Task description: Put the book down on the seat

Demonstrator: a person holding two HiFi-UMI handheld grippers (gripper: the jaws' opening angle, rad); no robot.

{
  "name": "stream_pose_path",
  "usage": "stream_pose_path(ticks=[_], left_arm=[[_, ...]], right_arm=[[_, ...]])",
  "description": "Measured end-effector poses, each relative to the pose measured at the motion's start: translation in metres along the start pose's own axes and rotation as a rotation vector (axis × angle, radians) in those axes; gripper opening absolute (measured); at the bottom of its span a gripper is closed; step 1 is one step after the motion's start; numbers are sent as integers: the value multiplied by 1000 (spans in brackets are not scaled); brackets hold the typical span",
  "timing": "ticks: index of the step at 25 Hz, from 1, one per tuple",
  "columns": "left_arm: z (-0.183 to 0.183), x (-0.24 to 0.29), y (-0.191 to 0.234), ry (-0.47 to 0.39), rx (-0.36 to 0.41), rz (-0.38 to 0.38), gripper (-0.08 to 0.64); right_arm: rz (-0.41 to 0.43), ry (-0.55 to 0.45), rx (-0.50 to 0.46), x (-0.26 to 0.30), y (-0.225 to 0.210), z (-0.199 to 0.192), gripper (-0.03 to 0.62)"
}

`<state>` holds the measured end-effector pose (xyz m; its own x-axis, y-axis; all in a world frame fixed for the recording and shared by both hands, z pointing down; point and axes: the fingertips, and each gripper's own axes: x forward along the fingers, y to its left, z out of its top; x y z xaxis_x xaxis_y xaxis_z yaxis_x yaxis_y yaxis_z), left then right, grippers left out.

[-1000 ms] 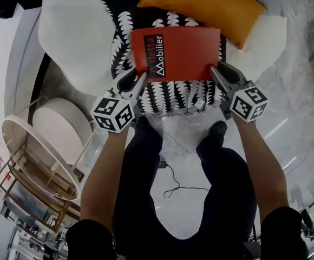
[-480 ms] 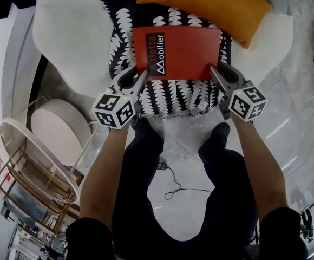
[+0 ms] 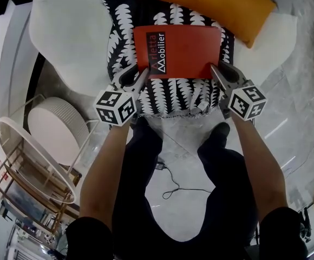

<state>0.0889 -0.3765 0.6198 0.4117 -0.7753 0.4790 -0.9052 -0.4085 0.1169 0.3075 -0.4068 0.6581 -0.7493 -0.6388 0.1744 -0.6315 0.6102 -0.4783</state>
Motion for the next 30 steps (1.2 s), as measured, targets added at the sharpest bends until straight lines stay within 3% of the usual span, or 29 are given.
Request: stream_pose_path(ticks=[12,20,25,30], left_arm=[[-6,6,4,11,6,17,130],[0,-7,10,40,22,89,130],[15,-31,5,32,24,102,130],[44,-62,-33,24,22,60,130]], right_arm=[[-24,-19,-19,2,-2,-4,109],[-65,-16,20,-3,-4,-1,117],[-85,-17,-18,-25,1,13,117],[-87,-26,-77,-68,24,53,115]])
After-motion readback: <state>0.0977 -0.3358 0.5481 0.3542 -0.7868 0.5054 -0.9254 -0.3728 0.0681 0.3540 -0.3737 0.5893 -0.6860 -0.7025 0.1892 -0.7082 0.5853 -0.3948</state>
